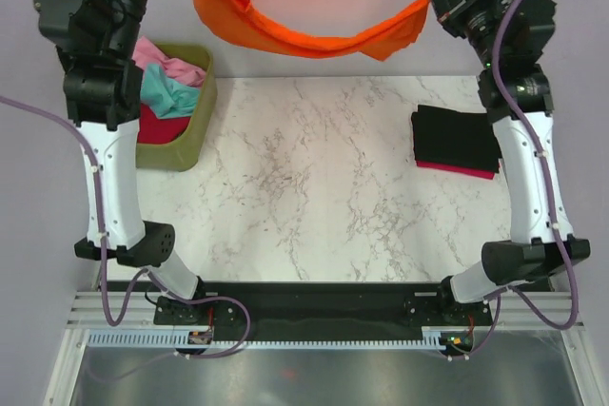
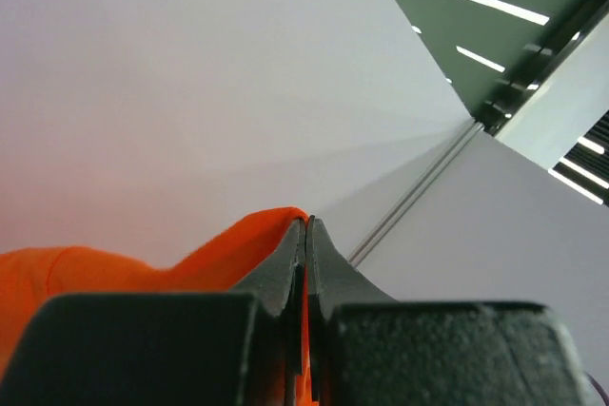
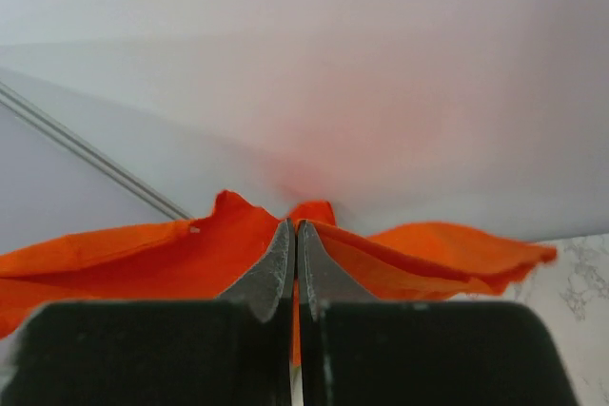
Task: Fold and stack the t-shirts
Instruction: Flatten the tshirt out
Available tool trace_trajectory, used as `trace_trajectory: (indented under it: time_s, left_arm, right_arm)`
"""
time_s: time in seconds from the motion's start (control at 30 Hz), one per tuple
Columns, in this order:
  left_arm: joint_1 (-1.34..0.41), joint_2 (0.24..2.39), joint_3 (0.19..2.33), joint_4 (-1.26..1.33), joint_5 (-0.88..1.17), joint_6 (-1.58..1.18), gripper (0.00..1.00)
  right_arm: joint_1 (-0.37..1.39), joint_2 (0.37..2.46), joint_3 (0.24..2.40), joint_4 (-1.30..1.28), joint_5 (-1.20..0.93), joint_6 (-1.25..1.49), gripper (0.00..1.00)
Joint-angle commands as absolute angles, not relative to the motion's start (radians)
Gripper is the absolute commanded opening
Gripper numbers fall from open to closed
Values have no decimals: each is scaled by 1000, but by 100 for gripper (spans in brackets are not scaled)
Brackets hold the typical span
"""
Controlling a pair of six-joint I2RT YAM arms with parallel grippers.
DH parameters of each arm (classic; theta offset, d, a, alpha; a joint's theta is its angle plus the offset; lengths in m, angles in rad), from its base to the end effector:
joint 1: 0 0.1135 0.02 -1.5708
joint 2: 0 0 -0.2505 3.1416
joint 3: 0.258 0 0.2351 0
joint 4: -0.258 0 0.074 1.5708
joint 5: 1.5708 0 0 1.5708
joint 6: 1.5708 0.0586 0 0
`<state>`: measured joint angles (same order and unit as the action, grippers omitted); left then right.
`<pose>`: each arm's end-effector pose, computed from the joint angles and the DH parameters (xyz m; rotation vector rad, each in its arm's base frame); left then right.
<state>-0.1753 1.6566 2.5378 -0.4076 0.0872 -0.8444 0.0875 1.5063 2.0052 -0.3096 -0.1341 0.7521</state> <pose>0.2528 -0.0500 0.6370 -0.2990 1.1093 -0.9587 0.3026 0.0344 0.5498 0.3553 1.3842 0.7897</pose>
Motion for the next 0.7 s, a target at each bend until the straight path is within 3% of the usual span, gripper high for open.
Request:
trace_trajectory:
  time_s: [0.0,0.33,0.67]
  left_arm:
    - [-170,1804,2464,-344,167,-750,2]
    - [-170,1551,1602,-110,60,-736,2]
    - [-175,1176,973,-58,40,-955,2]
  right_arm:
    - [84,1604,1872,-198,-209,784,0]
    - [83,1654,1322,49,-275,727,0]
    - [75,1519,887,117,-172,626,0]
